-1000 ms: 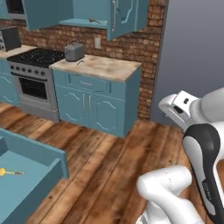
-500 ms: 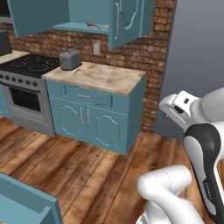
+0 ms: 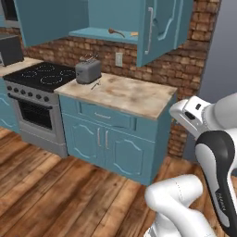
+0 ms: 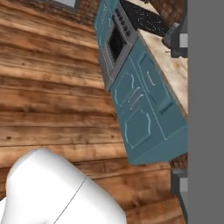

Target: Organize the utensils by type. Pick up the wooden spoons from the counter and place them in the open cabinet. Then pick up the metallic utensils from the counter and place them in the open drawer.

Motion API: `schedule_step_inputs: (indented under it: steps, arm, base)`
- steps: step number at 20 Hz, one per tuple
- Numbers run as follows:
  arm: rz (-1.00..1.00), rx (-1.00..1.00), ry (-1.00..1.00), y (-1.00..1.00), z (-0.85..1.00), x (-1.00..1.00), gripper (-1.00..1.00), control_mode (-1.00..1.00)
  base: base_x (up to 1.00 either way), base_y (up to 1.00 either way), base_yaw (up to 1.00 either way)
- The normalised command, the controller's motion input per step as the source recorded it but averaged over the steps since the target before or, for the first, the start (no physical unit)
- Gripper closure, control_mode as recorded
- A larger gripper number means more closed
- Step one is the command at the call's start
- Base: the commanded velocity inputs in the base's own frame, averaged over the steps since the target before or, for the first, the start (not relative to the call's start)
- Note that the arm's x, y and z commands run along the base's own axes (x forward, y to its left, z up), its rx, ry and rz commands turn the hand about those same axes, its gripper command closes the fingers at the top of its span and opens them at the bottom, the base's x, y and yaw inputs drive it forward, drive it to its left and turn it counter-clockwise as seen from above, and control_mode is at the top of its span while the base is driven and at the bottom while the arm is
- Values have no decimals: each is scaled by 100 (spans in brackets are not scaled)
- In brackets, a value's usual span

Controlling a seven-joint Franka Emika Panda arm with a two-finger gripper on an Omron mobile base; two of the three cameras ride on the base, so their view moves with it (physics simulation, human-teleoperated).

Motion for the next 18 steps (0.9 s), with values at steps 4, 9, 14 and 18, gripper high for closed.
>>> schedule_step_inputs:
  steps: [4,9,14,18]
  arm:
    - [0,0,0,0,0,0,-100,100]
    - [0,0,0,0,0,0,-100,100]
    - [0,0,0,0,0,0,-100,100]
    - [0,0,0,0,0,0,-100,100]
  base:
    - [90,23,35]
    - [70,22,39]
    - [60,4,35]
    - [82,-1,20]
